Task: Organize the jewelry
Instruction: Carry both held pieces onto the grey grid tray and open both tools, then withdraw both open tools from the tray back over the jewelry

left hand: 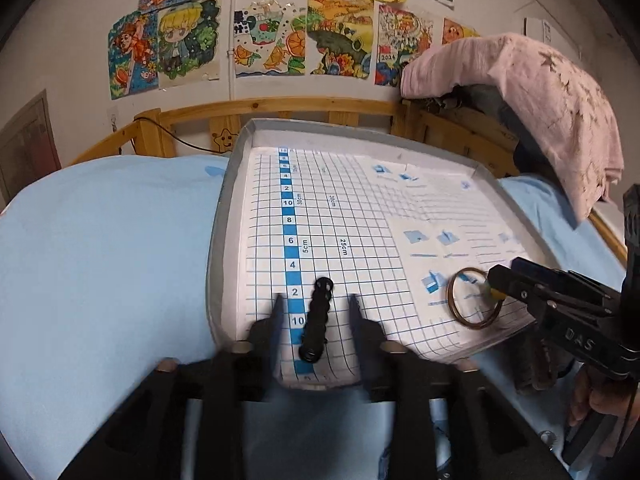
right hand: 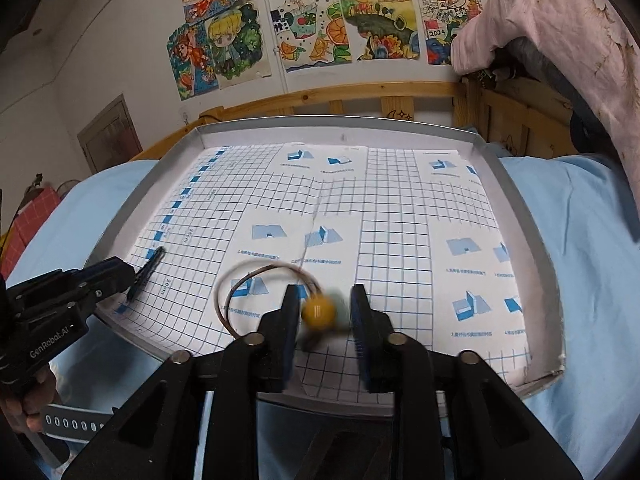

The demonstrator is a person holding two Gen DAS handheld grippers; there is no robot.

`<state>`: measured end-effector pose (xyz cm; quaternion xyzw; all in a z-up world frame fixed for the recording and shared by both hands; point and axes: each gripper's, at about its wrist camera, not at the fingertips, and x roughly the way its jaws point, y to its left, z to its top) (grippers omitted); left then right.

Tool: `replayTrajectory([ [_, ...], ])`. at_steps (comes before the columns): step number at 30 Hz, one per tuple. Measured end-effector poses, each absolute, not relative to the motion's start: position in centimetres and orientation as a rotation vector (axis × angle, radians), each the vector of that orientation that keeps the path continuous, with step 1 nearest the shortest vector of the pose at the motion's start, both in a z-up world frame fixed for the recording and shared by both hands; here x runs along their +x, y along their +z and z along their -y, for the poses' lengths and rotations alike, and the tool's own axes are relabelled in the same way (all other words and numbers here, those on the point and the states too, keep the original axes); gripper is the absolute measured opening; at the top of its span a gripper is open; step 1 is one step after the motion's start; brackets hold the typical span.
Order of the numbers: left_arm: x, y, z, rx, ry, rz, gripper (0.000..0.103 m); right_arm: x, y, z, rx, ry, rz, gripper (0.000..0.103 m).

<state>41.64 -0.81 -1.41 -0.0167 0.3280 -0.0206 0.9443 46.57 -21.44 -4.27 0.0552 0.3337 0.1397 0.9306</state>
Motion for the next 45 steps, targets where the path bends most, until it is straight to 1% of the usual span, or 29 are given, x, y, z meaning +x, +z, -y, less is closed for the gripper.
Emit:
replayTrajectory([
  [1, 40.9, -1.0, 0.9, -0.039, -0.061, -0.635, 0.064, 46.2, -4.1, 21.6, 0.117, 0.282, -0.667, 0.048],
  [2, 40.4, -0.8, 1.0, -0.037, -0.058, -0.615, 0.068, 45.8, -3.8, 21.9, 0.12, 0.281, -0.65, 0.054],
  [3, 39.8, -0.6, 1.2, -0.032, -0.055, -0.59, 0.072, 45.2, -3.5, 22.2, 0.118, 0.28, -0.626, 0.058],
  [4, 39.1, -0.3, 1.4, -0.022, -0.047, -0.572, 0.076, 44.5, -3.0, 22.4, 0.108, 0.279, -0.601, 0.058],
  [6, 37.6, 0.3, 1.5, -0.023, -0.04, -0.538, 0.08, 43.1, -2.3, 22.9, 0.092, 0.269, -0.56, 0.058],
  [7, 36.7, 0.6, 1.4, -0.034, -0.042, -0.52, 0.085, 42.1, -1.8, 23.3, 0.09, 0.263, -0.533, 0.062],
  [8, 36.0, 0.9, 1.2, -0.045, -0.042, -0.504, 0.089, 41.2, -1.3, 23.7, 0.089, 0.257, -0.51, 0.065],
  [9, 34.9, 1.3, 1.1, -0.059, -0.038, -0.478, 0.097, 40.1, -0.9, 24.0, 0.089, 0.25, -0.477, 0.075],
  [10, 33.8, 1.6, 0.9, -0.073, -0.037, -0.447, 0.101, 38.4, -0.3, 24.4, 0.089, 0.243, -0.426, 0.084],
  [12, 31.7, 2.2, 0.7, -0.089, -0.039, -0.394, 0.103, 35.7, 0.8, 24.9, 0.077, 0.248, -0.33, 0.093],
  [13, 30.3, 2.6, 0.7, -0.096, -0.033, -0.362, 0.103, 34.6, 1.3, 25.3, 0.068, 0.249, -0.295, 0.095],
  [15, 28.5, 2.9, 0.6, -0.098, -0.015, -0.324, 0.103, 31.8, 2.1, 25.4, 0.047, 0.246, -0.224, 0.097],
  [19, 24.8, 3.3, 0.6, -0.087, 0.004, -0.291, 0.103, 27.4, 2.8, 25.1, 0.037, 0.252, -0.162, 0.099],
  [26, 17.7, 3.3, 0.6, -0.07, -0.009, -0.239, 0.103, 20.3, 2.5, 25.4, 0.094, 0.269, -0.158, 0.099],
  [31, 13.7, 2.8, 0.7, -0.062, -0.01, -0.219, 0.103, 17.1, 1.5, 26.1, 0.159, 0.241, -0.171, 0.099],
  [36, 11.0, 2.0, 1.0, -0.011, 0.01, -0.232, 0.103, 14.8, 1.0, 26.6, 0.161, 0.222, -0.185, 0.099],
  [45, 8.6, -0.7, 0.9, -0.007, -0.015, -0.295, 0.103, 10.5, -0.8, 25.6, 0.067, 0.175, -0.189, 0.099],
])
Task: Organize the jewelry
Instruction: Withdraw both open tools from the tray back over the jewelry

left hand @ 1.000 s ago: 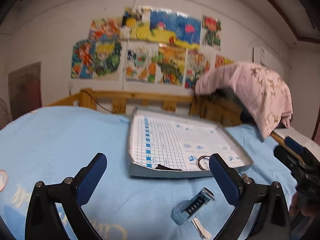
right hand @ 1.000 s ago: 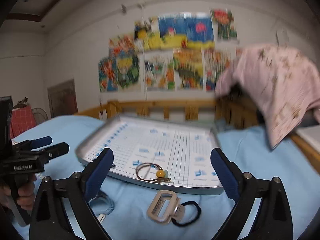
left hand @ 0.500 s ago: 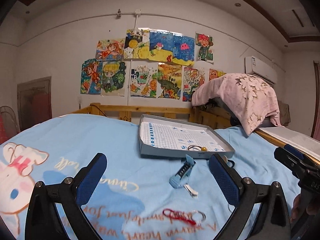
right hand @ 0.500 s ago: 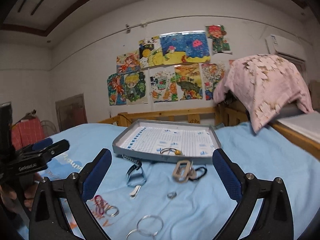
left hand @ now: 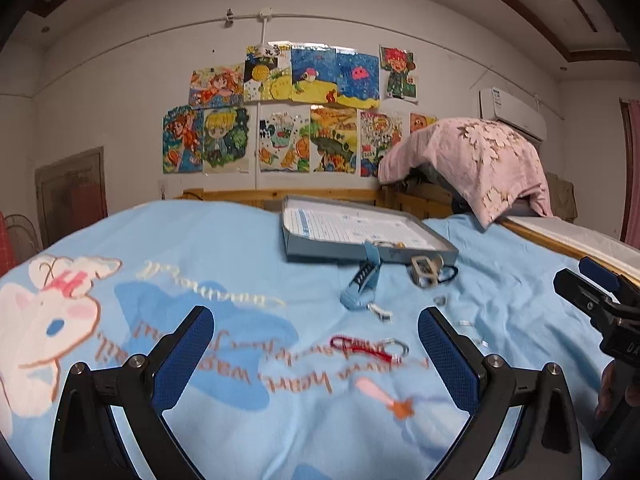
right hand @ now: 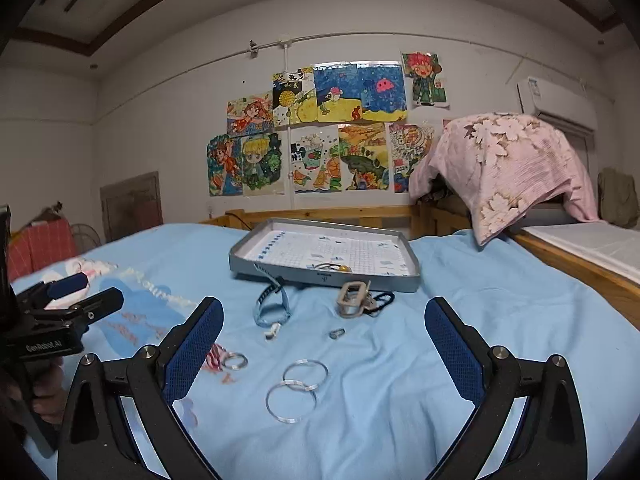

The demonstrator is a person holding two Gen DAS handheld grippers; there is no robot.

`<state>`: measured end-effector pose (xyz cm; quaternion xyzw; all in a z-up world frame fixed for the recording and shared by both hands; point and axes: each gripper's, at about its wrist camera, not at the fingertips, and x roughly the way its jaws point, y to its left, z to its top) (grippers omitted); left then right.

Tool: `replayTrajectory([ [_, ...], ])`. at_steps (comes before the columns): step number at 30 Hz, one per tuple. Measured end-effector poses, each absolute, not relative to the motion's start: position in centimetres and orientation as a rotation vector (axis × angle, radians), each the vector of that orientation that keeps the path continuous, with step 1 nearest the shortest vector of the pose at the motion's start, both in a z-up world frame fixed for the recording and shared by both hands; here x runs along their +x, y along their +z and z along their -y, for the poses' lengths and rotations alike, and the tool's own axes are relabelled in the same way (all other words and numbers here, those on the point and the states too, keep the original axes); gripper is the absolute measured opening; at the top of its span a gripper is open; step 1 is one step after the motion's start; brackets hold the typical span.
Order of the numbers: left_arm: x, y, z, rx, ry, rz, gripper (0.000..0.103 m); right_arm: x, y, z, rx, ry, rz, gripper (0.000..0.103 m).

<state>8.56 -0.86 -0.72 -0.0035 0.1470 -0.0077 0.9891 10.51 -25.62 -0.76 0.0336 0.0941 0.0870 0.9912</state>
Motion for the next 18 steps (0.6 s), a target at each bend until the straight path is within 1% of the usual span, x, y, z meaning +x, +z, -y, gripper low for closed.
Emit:
replayTrajectory([
  [5, 9.1, -1.8, 1.4, 0.011, -0.043, -0.35, 0.103, 9.6, -2.4, 25.3, 0.039, 0.171, -0.227, 0.099],
  [18, 11.2, -2.1, 1.2, -0.019, -0.09, -0.455, 0.103, 10.9, -2.7, 26.8, 0.111, 0.181, -0.284, 0.099],
])
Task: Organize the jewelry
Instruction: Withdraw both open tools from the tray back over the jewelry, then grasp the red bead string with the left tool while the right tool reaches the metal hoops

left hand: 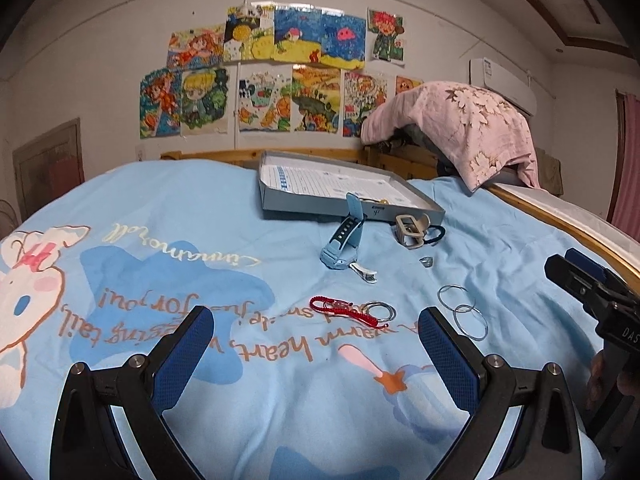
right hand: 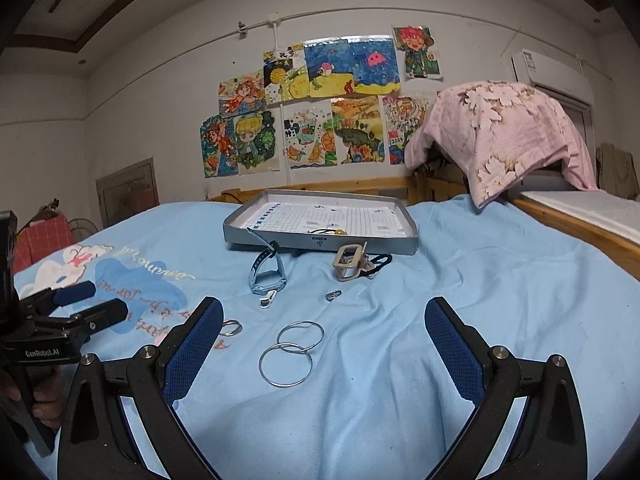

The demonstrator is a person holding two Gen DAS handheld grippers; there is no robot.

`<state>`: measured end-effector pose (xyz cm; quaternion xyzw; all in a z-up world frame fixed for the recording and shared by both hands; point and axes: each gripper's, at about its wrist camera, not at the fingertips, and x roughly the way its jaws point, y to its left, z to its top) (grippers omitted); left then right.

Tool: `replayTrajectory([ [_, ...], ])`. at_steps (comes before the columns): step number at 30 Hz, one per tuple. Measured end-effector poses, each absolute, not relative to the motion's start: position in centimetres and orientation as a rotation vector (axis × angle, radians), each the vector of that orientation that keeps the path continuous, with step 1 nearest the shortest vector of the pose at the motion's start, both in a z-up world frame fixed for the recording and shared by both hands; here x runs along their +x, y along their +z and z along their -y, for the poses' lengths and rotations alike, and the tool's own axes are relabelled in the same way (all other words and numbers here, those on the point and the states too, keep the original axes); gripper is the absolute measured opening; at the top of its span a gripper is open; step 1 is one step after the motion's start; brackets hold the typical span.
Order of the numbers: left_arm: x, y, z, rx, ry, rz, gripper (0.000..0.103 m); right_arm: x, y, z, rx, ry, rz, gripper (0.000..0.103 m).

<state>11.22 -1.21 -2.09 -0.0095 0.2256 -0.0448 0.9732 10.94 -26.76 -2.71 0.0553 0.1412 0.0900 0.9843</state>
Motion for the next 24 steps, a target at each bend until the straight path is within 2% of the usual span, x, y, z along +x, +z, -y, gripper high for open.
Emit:
replayTrajectory([
  [11, 18.1, -2.6, 1.2, -0.035, -0.158, -0.604, 0.102, 16.9, -1.6, 27.7, 0.165, 0.239, -0.368, 0.099],
  [15, 19.7, -3.3, 1.8, -0.06, -0.183, -0.637, 0.095, 18.8, -2.1, 27.6, 0.179, 0.263, -0.395, 0.098],
  [17, 20.4, -3.9, 2.1, -0.07, -0.195, -0.662, 0.091, 19.5, -2.6, 27.0, 0.165, 0.277, -0.404, 0.091],
  [19, 20.9, -4.5, 2.3, -0.078, -0.204, -0.689, 0.084, 20.1, -3.2, 26.5, 0.154, 0.287, -0.422, 0.076],
  [21, 21.3, -5.1, 2.3, -0.091, -0.209, -0.711, 0.079, 20.6, -4.0, 26.1, 0.152, 0.303, -0.448, 0.071],
  [24, 21.7, -6.1, 1.8, -0.132, -0.218, -0.743, 0.067, 21.1, -5.1, 25.6, 0.143, 0.317, -0.473, 0.058],
])
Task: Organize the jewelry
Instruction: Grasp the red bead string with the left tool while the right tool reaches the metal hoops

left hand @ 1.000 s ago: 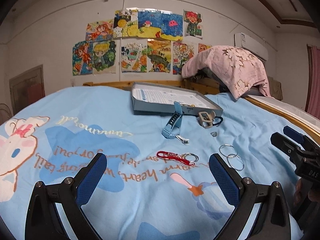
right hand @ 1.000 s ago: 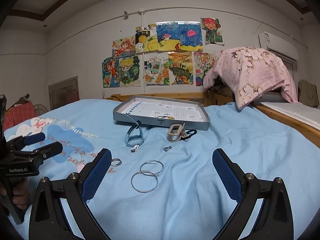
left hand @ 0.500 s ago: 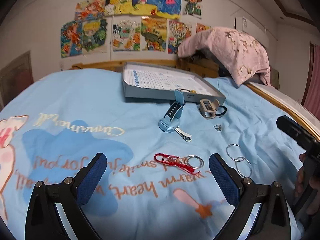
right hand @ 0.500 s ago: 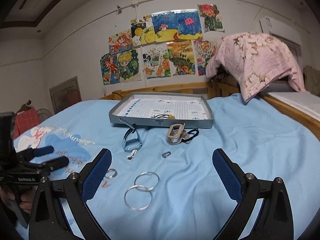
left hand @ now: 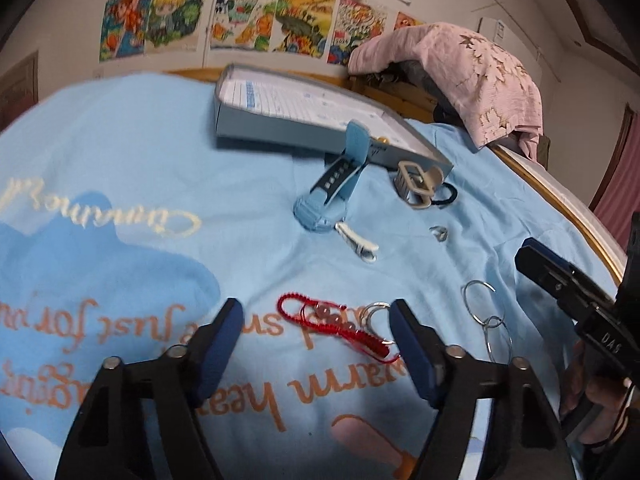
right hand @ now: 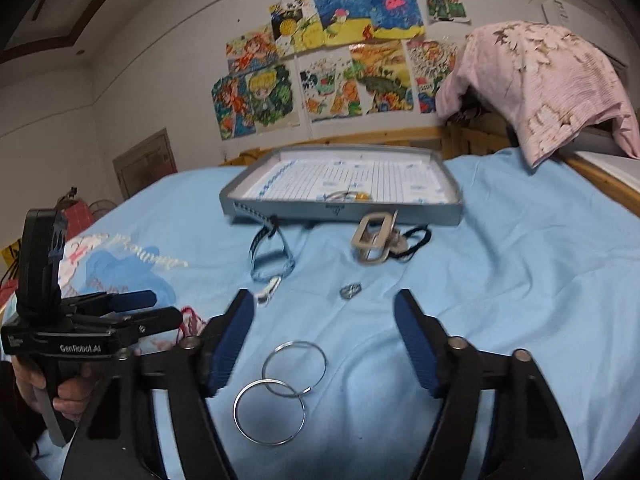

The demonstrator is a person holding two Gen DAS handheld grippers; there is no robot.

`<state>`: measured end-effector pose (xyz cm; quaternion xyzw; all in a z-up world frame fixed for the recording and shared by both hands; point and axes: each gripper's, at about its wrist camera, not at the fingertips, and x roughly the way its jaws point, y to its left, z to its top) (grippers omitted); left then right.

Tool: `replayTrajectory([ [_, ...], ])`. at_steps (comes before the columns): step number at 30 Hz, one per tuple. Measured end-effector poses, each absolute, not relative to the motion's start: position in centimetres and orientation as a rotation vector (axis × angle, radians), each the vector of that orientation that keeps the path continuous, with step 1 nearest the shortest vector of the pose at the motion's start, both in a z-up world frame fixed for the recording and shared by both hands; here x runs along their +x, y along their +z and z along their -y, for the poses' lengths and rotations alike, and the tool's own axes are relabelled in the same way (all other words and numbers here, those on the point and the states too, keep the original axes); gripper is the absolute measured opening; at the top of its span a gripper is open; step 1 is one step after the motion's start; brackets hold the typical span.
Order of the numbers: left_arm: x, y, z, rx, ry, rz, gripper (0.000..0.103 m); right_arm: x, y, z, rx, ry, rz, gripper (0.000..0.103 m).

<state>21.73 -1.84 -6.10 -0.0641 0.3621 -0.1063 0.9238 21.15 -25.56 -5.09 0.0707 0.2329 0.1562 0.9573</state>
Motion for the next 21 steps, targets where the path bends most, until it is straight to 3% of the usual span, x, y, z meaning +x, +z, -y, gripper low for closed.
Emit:
replayTrajectory([
  [7, 22.6, -8.0, 1.0, -0.227, -0.242, -0.806, 0.049, 21.5, -7.1, 25.2, 0.14, 0.329, -0.507, 0.04],
  [10, 22.8, -8.4, 1.0, -0.243, -0.251, -0.82, 0.043, 21.6, -7.7, 24.9, 0.129, 0.329, -0.522, 0.039],
  [17, 22.6, -9.3, 0.7, -0.287, -0.287, -0.814, 0.043, 21.7, -8.4, 24.2, 0.102, 0.322, -0.561, 0.039],
  [21, 22.5, -9.5, 0.6, -0.291, -0.29, -0.814, 0.037, 21.8, -8.7, 24.1, 0.102, 0.328, -0.582, 0.034],
])
